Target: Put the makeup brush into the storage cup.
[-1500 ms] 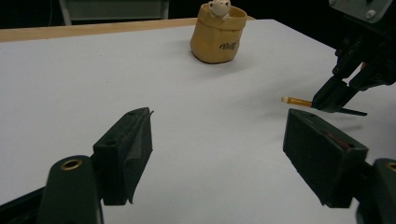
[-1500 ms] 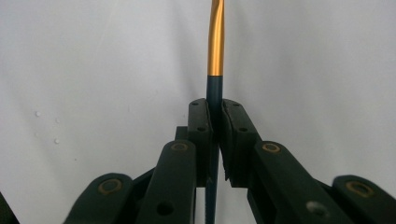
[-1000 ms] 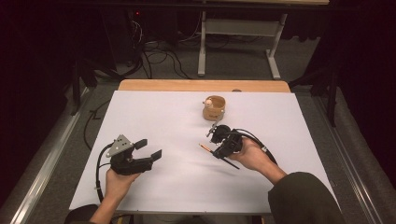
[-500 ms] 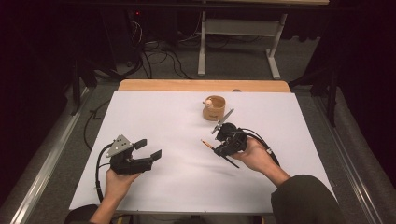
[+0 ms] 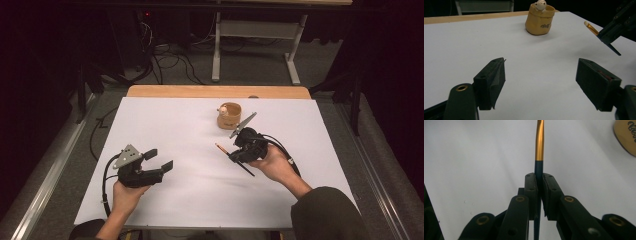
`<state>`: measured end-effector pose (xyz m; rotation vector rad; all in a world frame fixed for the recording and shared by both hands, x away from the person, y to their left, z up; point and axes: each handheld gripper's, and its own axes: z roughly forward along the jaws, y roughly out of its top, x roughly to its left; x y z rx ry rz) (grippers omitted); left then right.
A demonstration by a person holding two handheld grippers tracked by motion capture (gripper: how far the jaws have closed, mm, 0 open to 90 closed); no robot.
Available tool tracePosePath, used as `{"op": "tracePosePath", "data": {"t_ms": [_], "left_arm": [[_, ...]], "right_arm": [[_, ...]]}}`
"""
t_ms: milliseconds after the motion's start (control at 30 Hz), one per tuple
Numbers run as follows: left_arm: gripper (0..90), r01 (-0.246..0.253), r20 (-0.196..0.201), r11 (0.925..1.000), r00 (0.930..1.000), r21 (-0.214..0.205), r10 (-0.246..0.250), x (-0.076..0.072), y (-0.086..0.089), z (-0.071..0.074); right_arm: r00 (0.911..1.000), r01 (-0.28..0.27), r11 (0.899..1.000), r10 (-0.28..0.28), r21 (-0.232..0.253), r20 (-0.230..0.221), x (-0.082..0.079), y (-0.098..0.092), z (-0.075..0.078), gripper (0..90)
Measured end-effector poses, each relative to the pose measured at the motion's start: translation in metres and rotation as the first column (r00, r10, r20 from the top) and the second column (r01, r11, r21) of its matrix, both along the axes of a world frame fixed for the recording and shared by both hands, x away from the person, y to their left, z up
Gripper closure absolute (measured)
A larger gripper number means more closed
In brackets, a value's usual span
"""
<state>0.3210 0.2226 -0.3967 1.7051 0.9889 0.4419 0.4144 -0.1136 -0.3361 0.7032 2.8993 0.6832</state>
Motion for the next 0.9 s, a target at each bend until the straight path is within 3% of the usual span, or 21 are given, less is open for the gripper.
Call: {"op": "tracePosePath", "data": {"t_ms": [467, 900], "left_arm": [[24.2, -0.001, -0.003, 1.0000, 1.0000, 0.003, 0.001, 0.000, -0.001, 0.000], [24.3, -0.001, -0.001, 1.0000, 1.0000, 0.004, 0.001, 0.000, 0.000, 0.000]], "right_arm": [[0.9996, 0.025, 0.998, -0.026, 0.053, 0.009, 0.005, -0.006, 0.008, 85.0], [0.9990, 0.037, 0.997, -0.039, 0.071, 0.024, 0.007, -0.008, 0.013, 85.0]]}}
